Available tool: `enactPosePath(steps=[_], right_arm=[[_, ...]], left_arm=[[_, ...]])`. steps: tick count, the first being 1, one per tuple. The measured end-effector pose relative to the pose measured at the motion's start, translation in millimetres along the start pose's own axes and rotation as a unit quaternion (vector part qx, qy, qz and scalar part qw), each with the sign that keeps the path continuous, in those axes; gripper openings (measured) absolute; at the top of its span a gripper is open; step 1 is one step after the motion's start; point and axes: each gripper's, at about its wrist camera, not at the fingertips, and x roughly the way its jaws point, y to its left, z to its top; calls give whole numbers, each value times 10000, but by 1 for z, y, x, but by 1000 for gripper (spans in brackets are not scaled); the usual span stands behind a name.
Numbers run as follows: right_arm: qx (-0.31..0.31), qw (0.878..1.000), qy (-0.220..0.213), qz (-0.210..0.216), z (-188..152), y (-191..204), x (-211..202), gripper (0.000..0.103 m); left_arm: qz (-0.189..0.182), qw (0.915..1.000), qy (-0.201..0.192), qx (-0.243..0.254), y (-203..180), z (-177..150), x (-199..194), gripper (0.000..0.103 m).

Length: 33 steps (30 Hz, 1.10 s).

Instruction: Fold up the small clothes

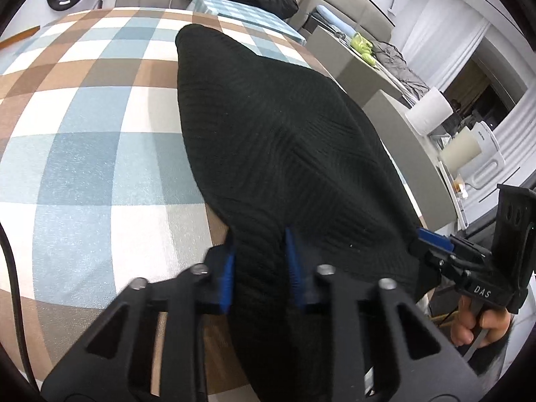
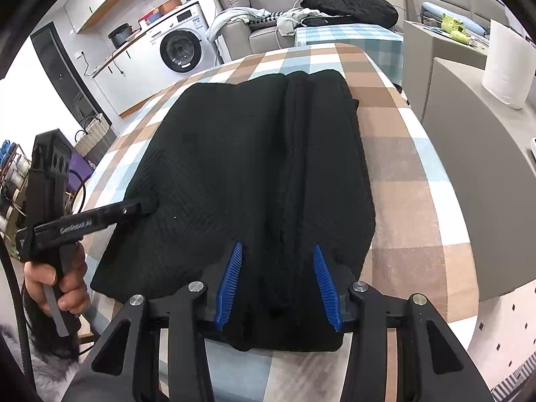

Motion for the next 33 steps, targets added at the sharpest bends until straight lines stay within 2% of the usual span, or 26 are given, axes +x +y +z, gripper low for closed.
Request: enactPosePath(steps=[4, 8, 12, 23, 29, 33], right_arm=[[-44, 9999, 96, 79, -2, 4, 8, 45], [-158, 9996, 177, 179, -3, 17, 18, 45], [-267, 9984, 282, 403, -2, 36, 30, 45], [-743, 9897, 481, 1125, 4, 120, 65, 45], [-639, 9896, 479, 1195, 13, 113, 62, 45], [-322, 9922, 317, 1160, 22, 94, 60, 45]], left_arm=[[111, 9998, -136, 75, -1, 1, -5, 12], [204, 9995, -231, 79, 7, 0, -14, 11], [313, 9990, -318, -46, 26, -1, -28, 11], [867, 9947, -495, -246, 103, -8, -83, 11], [1121, 9925, -480, -79, 111, -15, -96, 21], [1275, 9905, -505, 46, 104, -21, -101, 33]])
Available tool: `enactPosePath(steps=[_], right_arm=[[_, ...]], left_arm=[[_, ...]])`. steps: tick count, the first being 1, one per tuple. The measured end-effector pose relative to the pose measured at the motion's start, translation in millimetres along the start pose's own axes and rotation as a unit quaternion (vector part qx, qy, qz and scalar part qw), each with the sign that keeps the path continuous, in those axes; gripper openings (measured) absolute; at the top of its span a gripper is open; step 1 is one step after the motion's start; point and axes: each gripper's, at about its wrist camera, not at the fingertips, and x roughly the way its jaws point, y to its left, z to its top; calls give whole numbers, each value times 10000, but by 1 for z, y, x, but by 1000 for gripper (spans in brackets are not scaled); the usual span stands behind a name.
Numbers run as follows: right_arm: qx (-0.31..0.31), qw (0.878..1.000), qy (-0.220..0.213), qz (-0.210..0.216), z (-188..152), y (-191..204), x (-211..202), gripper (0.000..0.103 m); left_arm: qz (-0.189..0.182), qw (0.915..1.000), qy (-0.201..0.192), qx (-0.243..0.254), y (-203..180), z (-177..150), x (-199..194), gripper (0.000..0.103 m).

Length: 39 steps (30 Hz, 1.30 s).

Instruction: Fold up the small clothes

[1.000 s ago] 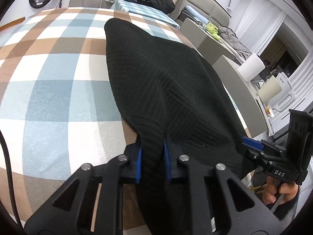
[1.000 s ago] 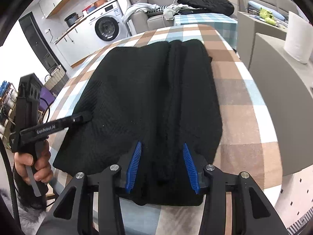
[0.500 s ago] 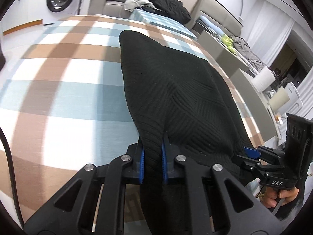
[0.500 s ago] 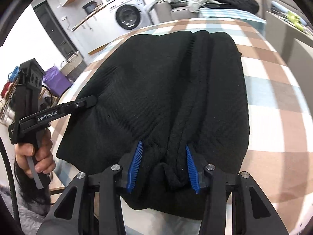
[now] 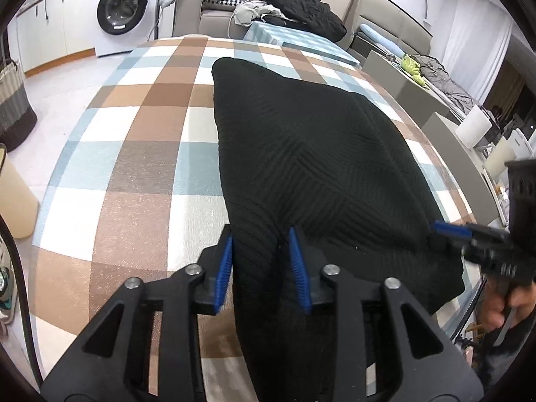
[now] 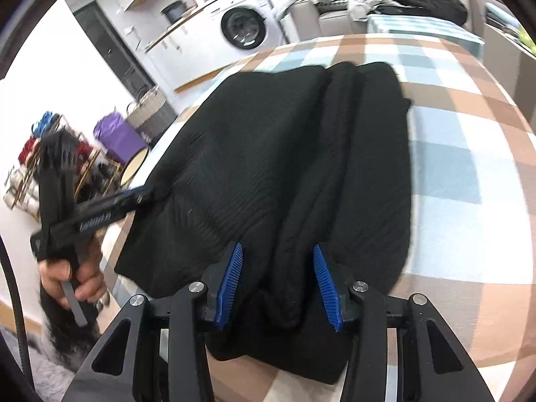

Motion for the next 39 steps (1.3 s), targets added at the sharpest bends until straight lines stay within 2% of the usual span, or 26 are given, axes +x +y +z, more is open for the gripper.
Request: enactPosePath(steps=[4, 8, 9, 10, 11, 14, 17, 20, 22, 25, 29, 31, 37, 38, 39], right_arm=[[331, 9992, -18, 238, 7, -10, 10, 45], [410, 9981, -6, 462, 18, -9, 28, 45], [361, 9984, -19, 431, 22, -2, 33, 39], [256, 9991, -22, 339, 23, 2, 35, 17], [113, 9994, -32, 328, 27, 7, 37, 8], [-244, 9982, -465, 273, 34, 26, 6, 7], [-332, 9967, -733, 66, 35, 28, -28, 7], [-199, 9971, -528, -512, 26, 10, -23, 6], [42, 9977, -254, -629, 19, -9, -6, 6], [277, 9982, -108, -527, 10, -26, -4, 8], [242, 9987, -369, -267, 4, -23, -24, 11], [226, 9989, -374, -158, 0, -20, -30, 17], [271, 9993, -243, -36, -1, -21, -14, 17], [210, 9994, -281, -62, 1, -19, -13, 16], [151, 9993, -328, -79, 1, -17, -14, 10]], left_arm=[[24, 10000, -37, -25, -2, -3, -5, 42], [81, 9999, -84, -76, -2, -4, -10, 43], [88, 9999, -115, -78, -3, -4, -12, 43], [94, 9998, -127, -75, -4, -3, -14, 43], [86, 9998, -141, -56, -6, -2, -15, 43], [80, 9997, -213, 35, -13, 1, -22, 43], [3, 9995, -278, 116, -21, 2, -29, 54], [-6, 9994, -251, 220, -29, 0, -27, 56], [-30, 9996, -149, 220, -31, -3, -21, 56], [-10, 9997, -26, 235, -34, -6, -13, 56], [24, 9996, 40, 267, -36, -10, -9, 56], [58, 9996, 56, 286, -37, -10, -6, 56], [93, 9994, 70, 338, -40, -11, -3, 56], [95, 9993, 71, 345, -40, -11, -3, 56], [94, 9994, 69, 340, -40, -11, -3, 56]])
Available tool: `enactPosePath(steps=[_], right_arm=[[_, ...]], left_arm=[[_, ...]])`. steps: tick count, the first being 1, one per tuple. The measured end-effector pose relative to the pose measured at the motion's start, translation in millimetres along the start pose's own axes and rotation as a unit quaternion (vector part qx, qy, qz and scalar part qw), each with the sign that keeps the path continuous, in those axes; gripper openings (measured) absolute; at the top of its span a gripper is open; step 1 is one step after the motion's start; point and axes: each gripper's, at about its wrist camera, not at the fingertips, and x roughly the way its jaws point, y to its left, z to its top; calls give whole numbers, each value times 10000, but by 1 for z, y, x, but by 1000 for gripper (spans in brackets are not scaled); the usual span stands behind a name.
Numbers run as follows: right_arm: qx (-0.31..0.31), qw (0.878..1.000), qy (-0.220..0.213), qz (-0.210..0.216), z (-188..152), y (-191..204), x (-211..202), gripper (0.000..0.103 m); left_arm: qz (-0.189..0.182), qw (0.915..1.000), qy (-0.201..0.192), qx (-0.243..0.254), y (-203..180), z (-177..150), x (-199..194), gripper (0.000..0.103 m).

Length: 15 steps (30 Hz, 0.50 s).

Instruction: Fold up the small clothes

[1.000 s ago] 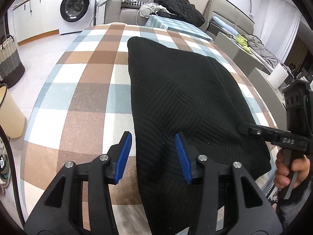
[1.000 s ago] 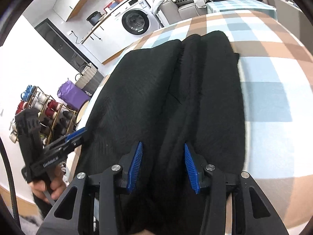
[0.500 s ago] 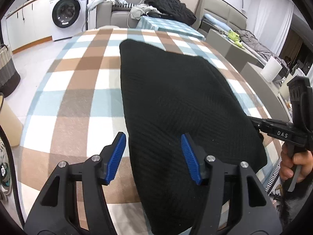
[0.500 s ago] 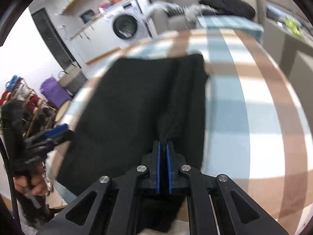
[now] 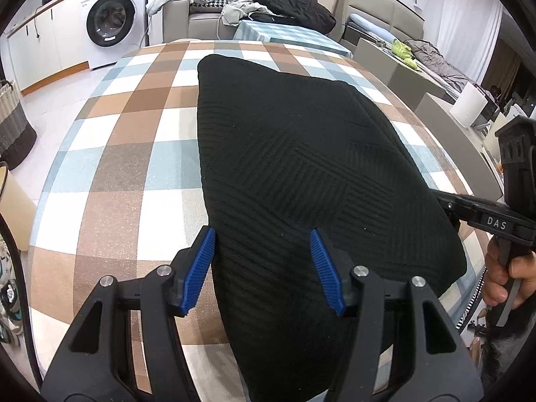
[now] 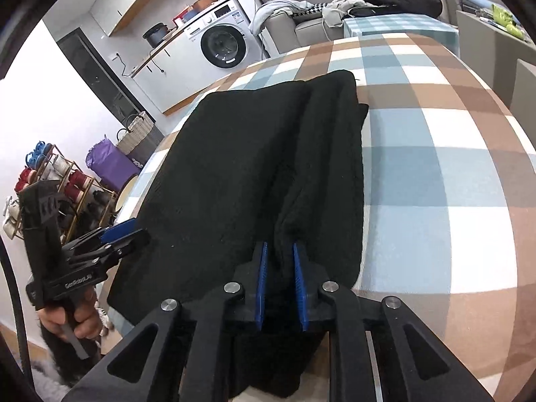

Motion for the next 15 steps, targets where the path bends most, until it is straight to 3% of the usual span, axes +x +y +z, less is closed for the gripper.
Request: enactPosePath(steps=[1, 5, 9, 11, 13, 15], right_arm=[[-100, 9999, -60, 16, 0, 4, -3, 5], [-208, 9990, -355, -181, 3, 8, -23, 4], [-174, 9990, 117, -402, 4, -4, -8, 5], [-77, 9995, 46, -311, 12, -7, -10, 13], [-63, 9994, -194, -278, 27, -5, -16, 31], [-45, 9993, -315, -182, 42, -2, -14, 35]], left_arm=[[-6, 10000, -5, -8, 0, 0, 0, 56], [-31, 10000, -27, -6, 0, 2, -1, 56], [-35, 10000, -18, 25, 0, 4, 1, 56], [-48, 10000, -39, 30, 1, 6, -1, 56], [-75, 9999, -69, 8, 3, 9, -2, 56], [-65, 9999, -103, -10, 5, 12, -3, 56]])
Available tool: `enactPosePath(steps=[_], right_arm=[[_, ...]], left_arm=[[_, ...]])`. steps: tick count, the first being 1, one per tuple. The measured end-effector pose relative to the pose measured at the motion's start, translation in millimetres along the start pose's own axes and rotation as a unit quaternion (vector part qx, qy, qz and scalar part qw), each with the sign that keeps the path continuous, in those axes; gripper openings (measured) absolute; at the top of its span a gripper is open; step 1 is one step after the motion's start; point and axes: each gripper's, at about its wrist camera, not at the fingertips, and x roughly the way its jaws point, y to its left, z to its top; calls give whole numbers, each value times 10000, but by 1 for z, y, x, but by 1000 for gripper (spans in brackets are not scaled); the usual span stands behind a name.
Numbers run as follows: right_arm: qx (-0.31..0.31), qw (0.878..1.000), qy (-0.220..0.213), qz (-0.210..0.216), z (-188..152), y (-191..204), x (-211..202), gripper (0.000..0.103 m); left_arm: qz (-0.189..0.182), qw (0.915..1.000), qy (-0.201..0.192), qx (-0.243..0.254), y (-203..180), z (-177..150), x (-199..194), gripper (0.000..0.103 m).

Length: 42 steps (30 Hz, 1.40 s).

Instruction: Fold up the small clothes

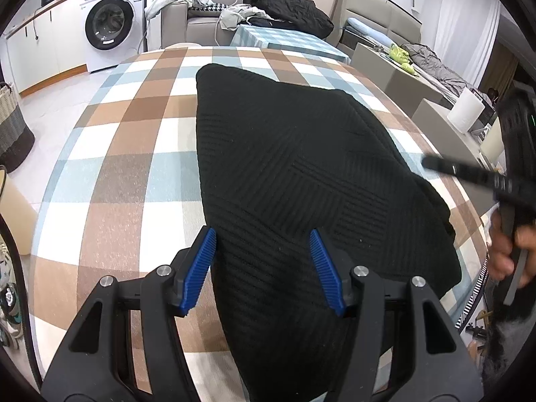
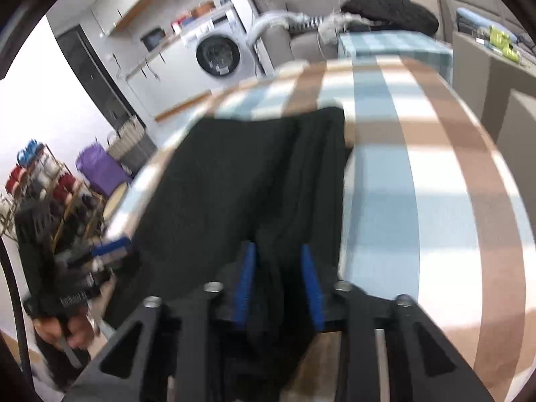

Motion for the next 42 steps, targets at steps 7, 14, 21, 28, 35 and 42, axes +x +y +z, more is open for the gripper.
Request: enactPosePath(steps=[7, 14, 21, 28, 35, 42], right_arm=[[89, 9986, 502, 164, 41, 5, 70, 35], [-207, 9998, 75, 4, 56, 14, 38, 6], [89, 9974, 478, -524, 50, -18, 65, 12], [181, 9994, 271, 129, -4, -15, -11, 34], [-229, 9943, 707, 763, -79, 21, -53, 35], [-669, 9918, 934, 558, -96, 36, -24, 8]], left_arm=[[60, 9999, -62, -99, 10, 11, 3, 56], [-49, 9997, -221, -121, 9, 22, -7, 58], [-77, 10000, 64, 1, 0, 18, 17, 62], [-118, 9998, 130, -73, 5, 9, 20, 62], [-98, 9998, 130, -105, 13, -7, 6, 62], [-86, 9998, 164, -111, 12, -27, -9, 63]])
